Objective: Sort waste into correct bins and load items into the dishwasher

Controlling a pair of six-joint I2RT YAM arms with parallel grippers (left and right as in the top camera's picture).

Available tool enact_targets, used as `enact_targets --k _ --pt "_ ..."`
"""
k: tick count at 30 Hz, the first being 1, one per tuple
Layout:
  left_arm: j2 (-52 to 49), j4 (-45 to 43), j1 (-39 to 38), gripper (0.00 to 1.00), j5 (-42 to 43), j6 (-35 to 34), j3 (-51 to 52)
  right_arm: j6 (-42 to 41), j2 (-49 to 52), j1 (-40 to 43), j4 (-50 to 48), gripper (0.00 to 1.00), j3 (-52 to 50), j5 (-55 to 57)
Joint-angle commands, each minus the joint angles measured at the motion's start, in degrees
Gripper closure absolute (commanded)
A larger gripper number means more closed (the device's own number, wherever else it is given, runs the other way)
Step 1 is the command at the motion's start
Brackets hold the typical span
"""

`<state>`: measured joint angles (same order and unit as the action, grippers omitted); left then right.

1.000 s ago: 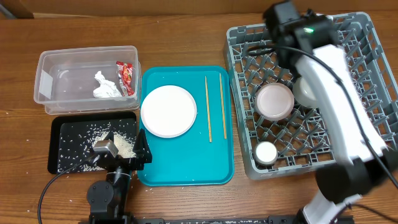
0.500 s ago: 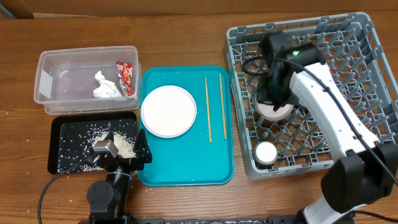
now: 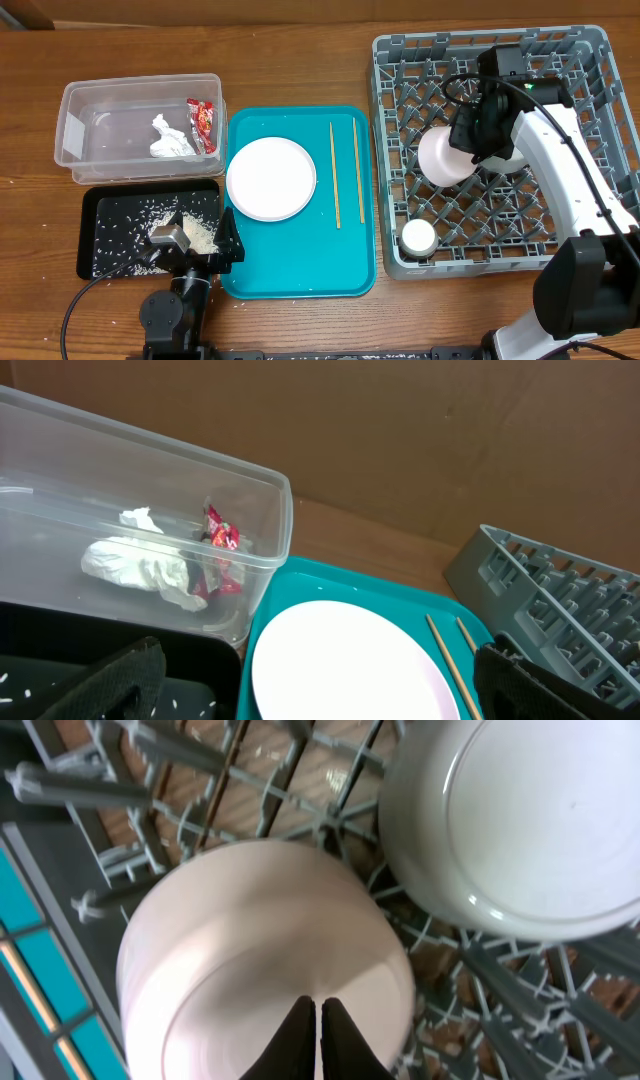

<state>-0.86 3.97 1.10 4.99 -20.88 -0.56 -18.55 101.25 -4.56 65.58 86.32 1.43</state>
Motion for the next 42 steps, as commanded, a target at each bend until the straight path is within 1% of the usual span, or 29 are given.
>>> enact_targets --k 1,2,4,9,11,13,16,18,21,22,23,26,29,31,33,34,36,37,42 --pt "0.6 0.0 -0.4 0.00 0.4 -0.1 0.3 4.1 -1.7 -1.6 1.1 0.93 1.9 -4.2" --pt "0.6 0.0 -0.4 0.00 0.4 -0.1 0.3 7.1 -2.6 -2.6 1.5 0.94 1.9 -7.9" --pt "0.6 0.0 -0.4 0.00 0.4 -0.1 0.3 9.6 -4.0 -4.6 2.1 0.94 1.9 -10.5" --pt "0.6 0.0 -0.4 0.00 0.4 -0.1 0.3 9.6 -6.6 -11.3 3.0 0.93 1.9 -10.1" --pt "0.6 0.0 -0.4 0.00 0.4 -0.1 0.3 6.2 -6.6 -14.4 3.1 0.93 1.7 -6.5" --pt "0.6 0.0 -0.4 0.00 0.4 -0.1 0.3 -0.1 -6.6 -15.7 3.1 0.93 1.1 2.2" --pt "0.6 0.0 -0.4 0.00 0.4 -0.1 0.3 -11.9 -6.5 -15.3 4.9 0.93 0.3 18.1" --pt "0.6 0.0 -0.4 0.00 0.4 -0.1 0.3 -14.3 -6.5 -14.0 5.2 0.93 0.2 21.3" --pt "0.6 0.0 -0.4 0.00 0.4 -0.1 0.3 -14.3 -6.5 -11.4 3.8 0.93 0.2 17.0" --pt "0.6 0.0 -0.4 0.00 0.4 -0.1 0.3 -14.0 -6.3 -10.2 3.4 0.93 0.2 12.4" --pt "0.6 0.0 -0.4 0.00 0.4 -0.1 0.3 -14.0 -6.0 -10.1 3.3 0.93 0.1 11.0" --pt "0.6 0.0 -0.4 0.00 0.4 -0.1 0.3 -14.1 -4.6 -10.8 3.0 0.93 -0.9 9.8" --pt "0.6 0.0 -0.4 0.00 0.4 -0.1 0.3 -14.5 -0.8 -11.5 2.5 0.94 -1.8 11.6" --pt "0.6 0.0 -0.4 0.00 0.4 -0.1 0.3 -14.4 0.6 -11.5 1.7 0.94 -1.8 10.5" --pt "0.6 0.0 -0.4 0.00 0.4 -0.1 0.3 -11.0 1.2 -11.5 0.5 0.96 -1.8 6.8" --pt "0.6 0.0 -0.4 0.00 0.4 -0.1 0.3 -4.9 1.0 -11.6 -0.9 0.96 -1.6 1.3" --pt "0.6 0.0 -0.4 0.00 0.4 -0.1 0.3 4.4 0.1 -11.6 -2.6 0.96 -1.3 -7.2" --pt "0.6 0.0 -0.4 0.00 0.4 -0.1 0.3 10.0 -1.7 -11.6 -3.8 0.96 -1.3 -11.5" --pt "0.6 0.0 -0.4 0.00 0.4 -0.1 0.3 8.9 -7.1 -11.6 -5.7 0.95 -1.3 -10.4"
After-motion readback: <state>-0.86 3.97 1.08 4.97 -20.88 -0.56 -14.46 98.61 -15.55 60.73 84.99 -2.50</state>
